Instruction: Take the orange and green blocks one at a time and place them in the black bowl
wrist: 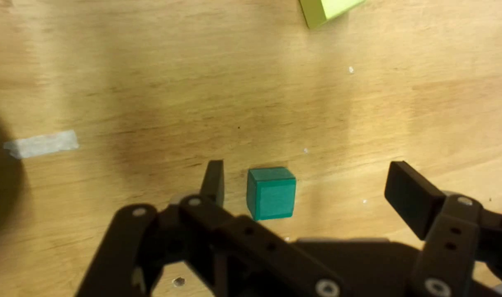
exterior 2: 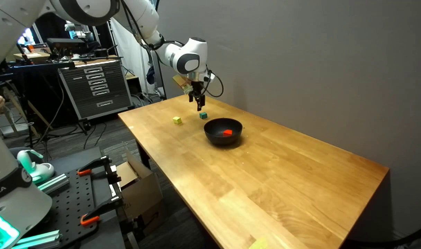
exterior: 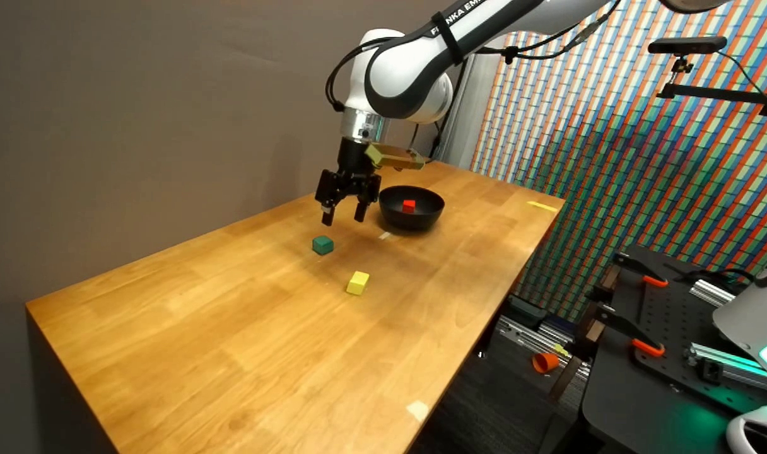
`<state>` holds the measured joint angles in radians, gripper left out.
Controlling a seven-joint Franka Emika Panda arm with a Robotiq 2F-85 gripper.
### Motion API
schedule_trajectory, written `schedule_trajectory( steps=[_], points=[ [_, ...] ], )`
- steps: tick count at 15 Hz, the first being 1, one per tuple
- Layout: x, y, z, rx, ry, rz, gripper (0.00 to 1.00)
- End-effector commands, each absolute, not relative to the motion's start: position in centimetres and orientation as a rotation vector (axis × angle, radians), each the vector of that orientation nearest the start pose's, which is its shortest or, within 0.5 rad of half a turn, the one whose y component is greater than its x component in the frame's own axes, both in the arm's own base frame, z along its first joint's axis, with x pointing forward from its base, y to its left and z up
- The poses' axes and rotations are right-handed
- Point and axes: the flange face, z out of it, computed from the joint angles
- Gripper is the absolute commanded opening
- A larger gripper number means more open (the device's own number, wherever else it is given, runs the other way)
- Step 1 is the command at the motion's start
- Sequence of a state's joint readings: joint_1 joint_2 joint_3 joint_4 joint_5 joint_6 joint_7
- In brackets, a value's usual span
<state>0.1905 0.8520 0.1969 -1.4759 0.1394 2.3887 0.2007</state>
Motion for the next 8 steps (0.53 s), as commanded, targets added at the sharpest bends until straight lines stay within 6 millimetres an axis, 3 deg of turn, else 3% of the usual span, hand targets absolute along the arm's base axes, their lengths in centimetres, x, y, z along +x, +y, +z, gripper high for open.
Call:
schedule_trajectory(
  steps=[1,8],
  points=[
    [70.5,25.5,16.2,-2.923,-0.095,0.050,1.00],
    [73.0,25.5,12.1,-2.924,-0.128,0.153,1.00]
  ],
)
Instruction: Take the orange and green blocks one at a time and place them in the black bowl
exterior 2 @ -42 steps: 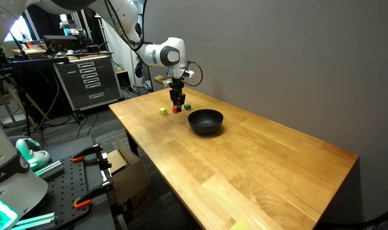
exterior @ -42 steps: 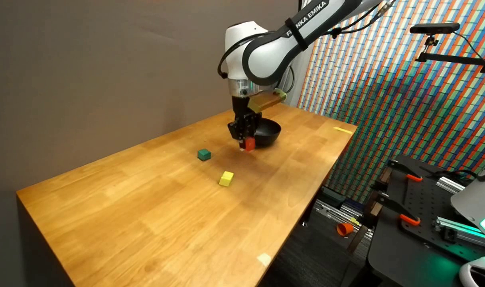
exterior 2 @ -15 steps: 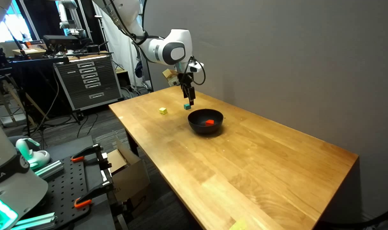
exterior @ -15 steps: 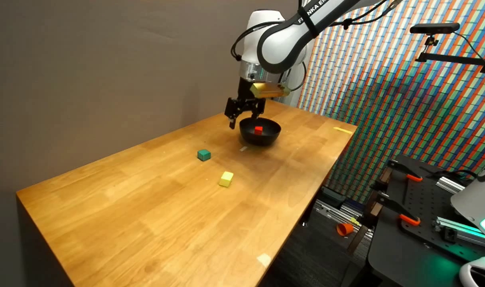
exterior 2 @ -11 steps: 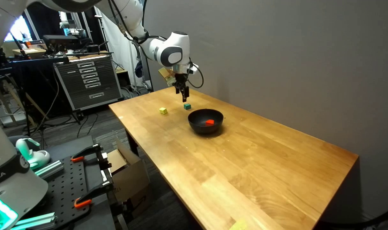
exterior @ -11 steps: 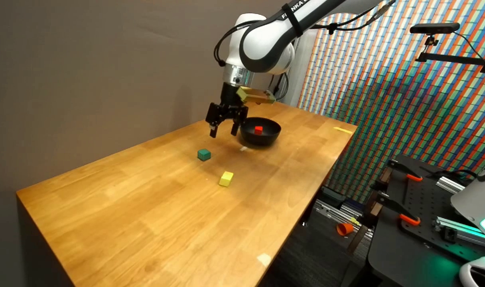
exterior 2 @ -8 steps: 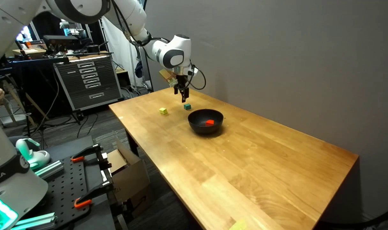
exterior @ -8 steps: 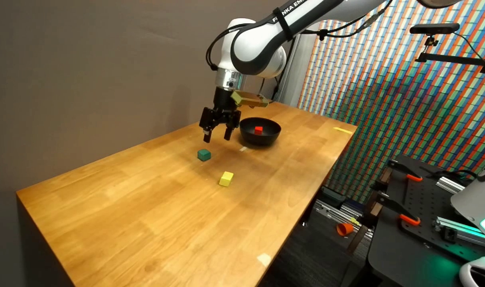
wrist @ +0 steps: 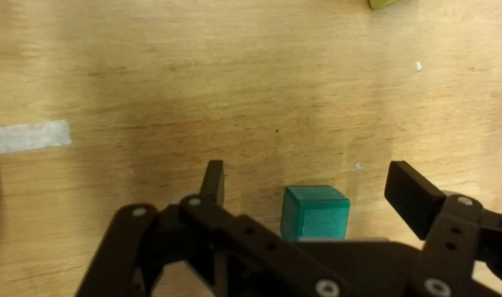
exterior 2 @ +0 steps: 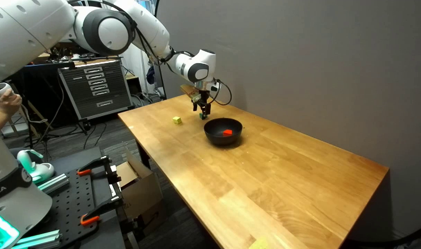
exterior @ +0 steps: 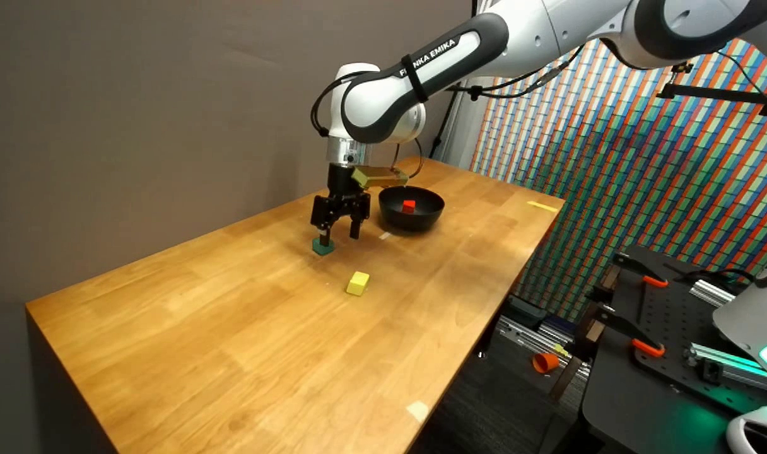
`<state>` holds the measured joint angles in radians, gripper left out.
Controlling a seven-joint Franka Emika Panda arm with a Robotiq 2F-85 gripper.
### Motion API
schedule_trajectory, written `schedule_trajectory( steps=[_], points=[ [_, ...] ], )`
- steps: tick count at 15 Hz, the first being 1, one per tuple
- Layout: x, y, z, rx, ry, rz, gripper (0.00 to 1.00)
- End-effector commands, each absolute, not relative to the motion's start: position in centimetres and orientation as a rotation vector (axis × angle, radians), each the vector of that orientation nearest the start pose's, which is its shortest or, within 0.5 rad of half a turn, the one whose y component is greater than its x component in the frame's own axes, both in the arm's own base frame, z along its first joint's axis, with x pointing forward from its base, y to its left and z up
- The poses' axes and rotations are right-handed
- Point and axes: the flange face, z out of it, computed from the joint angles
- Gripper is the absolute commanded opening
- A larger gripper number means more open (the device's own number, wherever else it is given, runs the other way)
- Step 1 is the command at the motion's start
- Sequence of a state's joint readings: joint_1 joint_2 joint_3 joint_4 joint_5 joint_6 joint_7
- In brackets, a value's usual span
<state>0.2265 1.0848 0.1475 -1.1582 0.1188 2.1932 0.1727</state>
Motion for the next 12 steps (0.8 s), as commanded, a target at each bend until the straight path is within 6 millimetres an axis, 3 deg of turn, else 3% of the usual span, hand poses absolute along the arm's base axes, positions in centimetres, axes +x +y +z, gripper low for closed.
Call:
schedule_trajectory(
  steps=[1,5,6,7,9,12],
  points=[
    [73.2,25.6,11.7,-2.927,-0.143,0.156,1.00],
    [74.0,26.3,11.0,-2.939,-0.189,0.148,1.00],
    [74.0,26.4,10.7,-2.955,-0.204,0.140,0.95],
    [74.0,26.6,10.8,-2.970,-0.222,0.145,0.74],
    [74.1,26.8,11.0,-2.993,-0.251,0.139,0.69],
    [74.3,26.8,11.4,-3.022,-0.266,0.125,0.43]
  ],
)
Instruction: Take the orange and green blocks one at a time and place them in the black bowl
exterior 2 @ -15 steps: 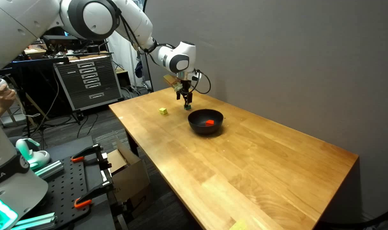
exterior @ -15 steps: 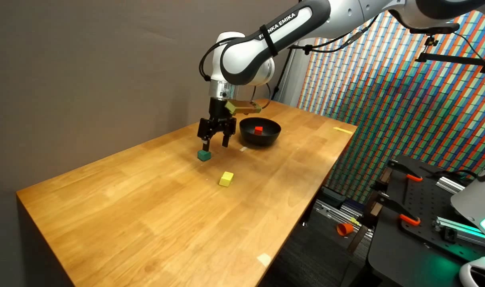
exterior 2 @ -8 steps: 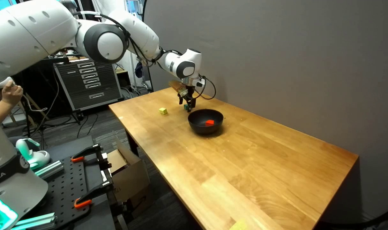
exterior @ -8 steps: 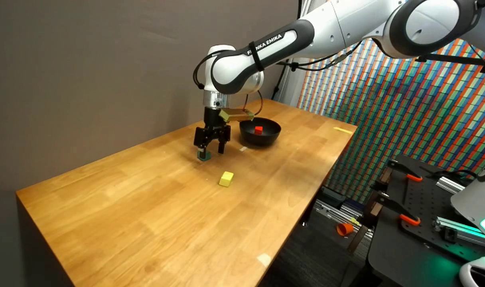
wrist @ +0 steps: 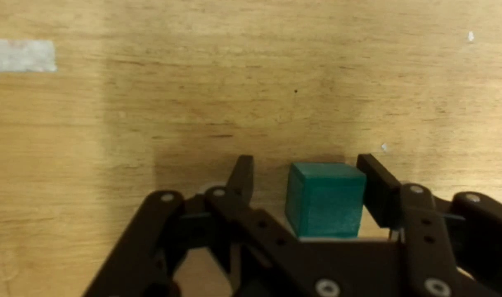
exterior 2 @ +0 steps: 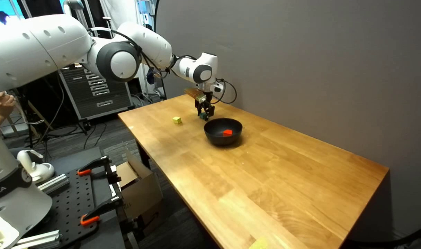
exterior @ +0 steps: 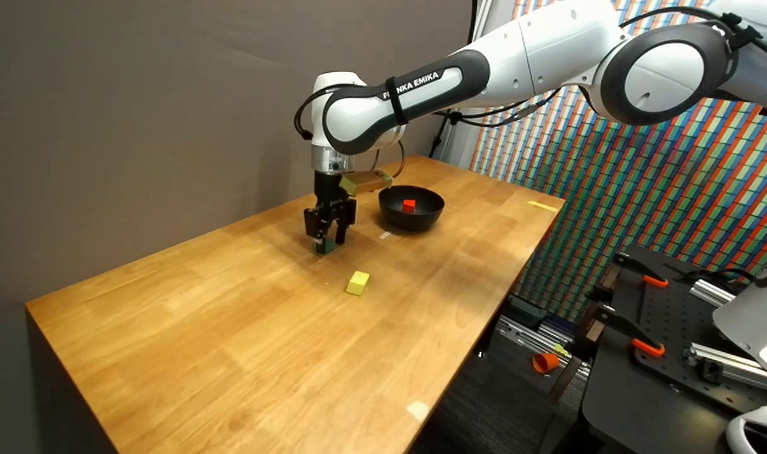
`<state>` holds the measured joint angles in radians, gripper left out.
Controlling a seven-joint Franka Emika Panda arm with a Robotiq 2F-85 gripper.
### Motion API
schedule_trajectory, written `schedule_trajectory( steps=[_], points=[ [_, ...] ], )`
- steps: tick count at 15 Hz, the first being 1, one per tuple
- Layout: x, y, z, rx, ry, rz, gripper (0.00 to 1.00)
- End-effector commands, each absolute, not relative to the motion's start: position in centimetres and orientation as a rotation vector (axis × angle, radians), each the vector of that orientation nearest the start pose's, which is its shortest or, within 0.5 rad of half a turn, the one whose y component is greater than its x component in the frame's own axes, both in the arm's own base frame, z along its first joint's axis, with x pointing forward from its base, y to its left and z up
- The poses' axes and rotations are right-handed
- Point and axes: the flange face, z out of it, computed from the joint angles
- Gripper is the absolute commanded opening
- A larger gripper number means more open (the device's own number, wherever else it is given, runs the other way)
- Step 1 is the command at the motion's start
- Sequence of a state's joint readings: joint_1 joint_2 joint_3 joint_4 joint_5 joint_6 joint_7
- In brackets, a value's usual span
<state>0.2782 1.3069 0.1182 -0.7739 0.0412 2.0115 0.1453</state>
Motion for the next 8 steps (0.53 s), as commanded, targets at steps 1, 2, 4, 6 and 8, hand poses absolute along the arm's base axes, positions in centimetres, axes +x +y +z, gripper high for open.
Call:
schedule_trajectory(
  steps=[1,2,4,6,8],
  points=[
    [74.2,26.7,11.6,-2.987,-0.254,0.153,0.36],
    [74.1,26.7,11.8,-2.971,-0.253,0.171,0.28],
    [74.0,26.6,12.4,-2.981,-0.243,0.179,0.15],
    [74.0,26.3,13.1,-2.999,-0.228,0.177,0.14],
    [74.3,25.8,14.2,-3.057,-0.202,0.148,0.14]
  ],
)
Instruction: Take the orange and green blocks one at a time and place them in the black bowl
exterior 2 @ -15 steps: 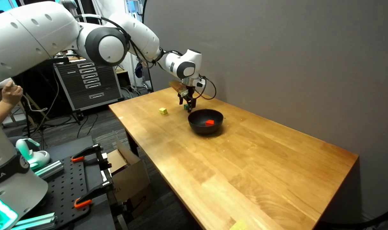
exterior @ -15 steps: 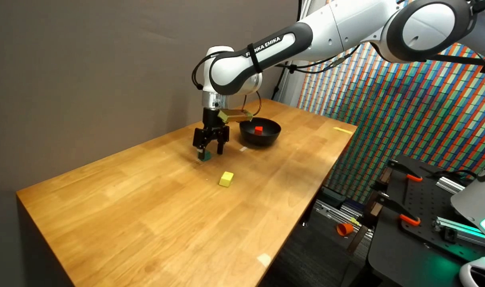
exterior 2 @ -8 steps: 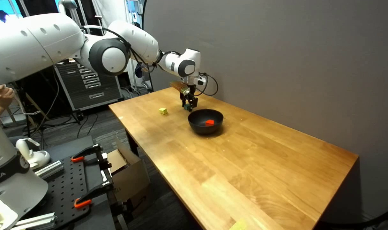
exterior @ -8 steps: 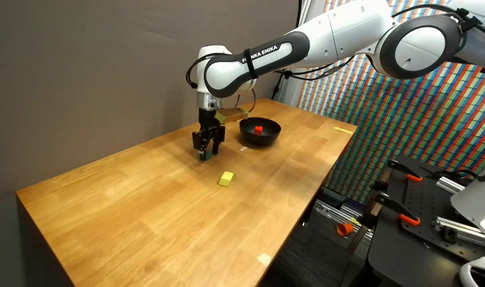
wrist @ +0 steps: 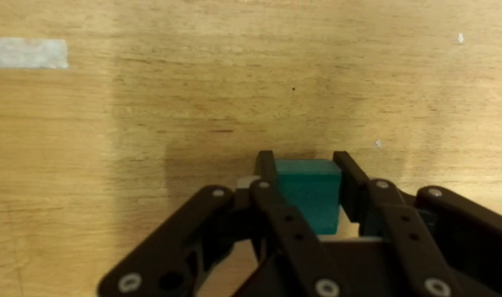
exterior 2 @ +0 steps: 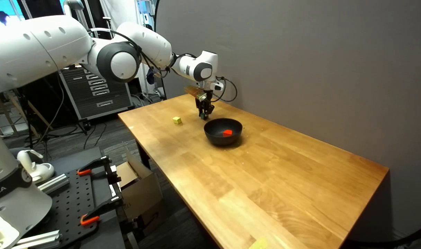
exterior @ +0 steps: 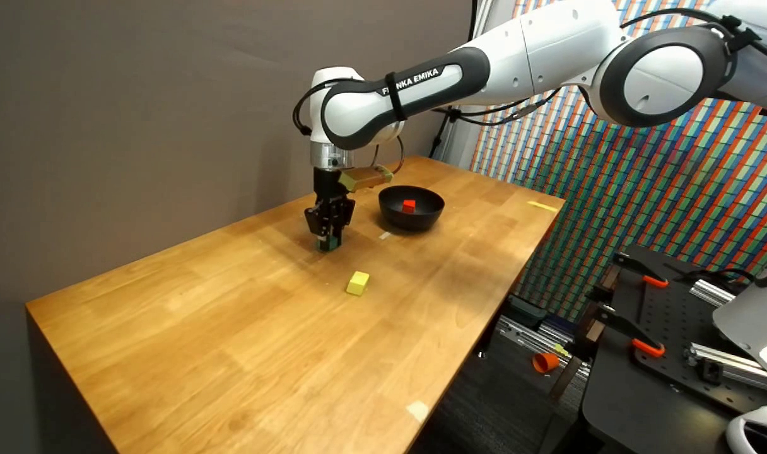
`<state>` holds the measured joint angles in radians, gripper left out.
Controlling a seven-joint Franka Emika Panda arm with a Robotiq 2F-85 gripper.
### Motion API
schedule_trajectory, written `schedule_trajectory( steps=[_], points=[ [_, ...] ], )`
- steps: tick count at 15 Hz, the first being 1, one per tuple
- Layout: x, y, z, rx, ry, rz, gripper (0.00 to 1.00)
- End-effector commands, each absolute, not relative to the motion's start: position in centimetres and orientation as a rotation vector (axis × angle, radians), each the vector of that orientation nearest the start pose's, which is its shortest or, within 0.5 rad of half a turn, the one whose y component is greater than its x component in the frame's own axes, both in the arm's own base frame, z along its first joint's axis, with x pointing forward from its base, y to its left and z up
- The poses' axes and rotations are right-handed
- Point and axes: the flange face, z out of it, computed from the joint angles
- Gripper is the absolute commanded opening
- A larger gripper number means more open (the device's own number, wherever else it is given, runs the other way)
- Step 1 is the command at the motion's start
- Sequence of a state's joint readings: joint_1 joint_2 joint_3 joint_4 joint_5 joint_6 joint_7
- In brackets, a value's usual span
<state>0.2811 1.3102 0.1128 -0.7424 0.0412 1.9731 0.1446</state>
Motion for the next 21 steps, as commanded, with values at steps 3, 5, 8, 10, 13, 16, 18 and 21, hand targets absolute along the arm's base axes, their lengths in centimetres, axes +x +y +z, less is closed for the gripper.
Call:
schedule_trajectory(
  steps=[3,5,8,10,13,16,18,21],
  points=[
    [75.1,24.1,17.1,-3.167,-0.131,0.066,0.14],
    [75.6,22.5,19.3,-3.214,-0.043,0.016,0.14],
    [75.5,20.2,22.0,-3.222,0.112,-0.018,0.14],
    [74.9,18.7,23.2,-3.229,0.214,-0.020,0.15],
    [73.8,16.2,24.1,-3.232,0.366,-0.005,0.15],
    [72.3,13.9,24.0,-3.217,0.492,0.029,0.15],
    [70.9,12.6,23.2,-3.190,0.562,0.075,0.14],
    [68.6,10.4,22.2,-3.171,0.651,0.101,0.14]
  ],
)
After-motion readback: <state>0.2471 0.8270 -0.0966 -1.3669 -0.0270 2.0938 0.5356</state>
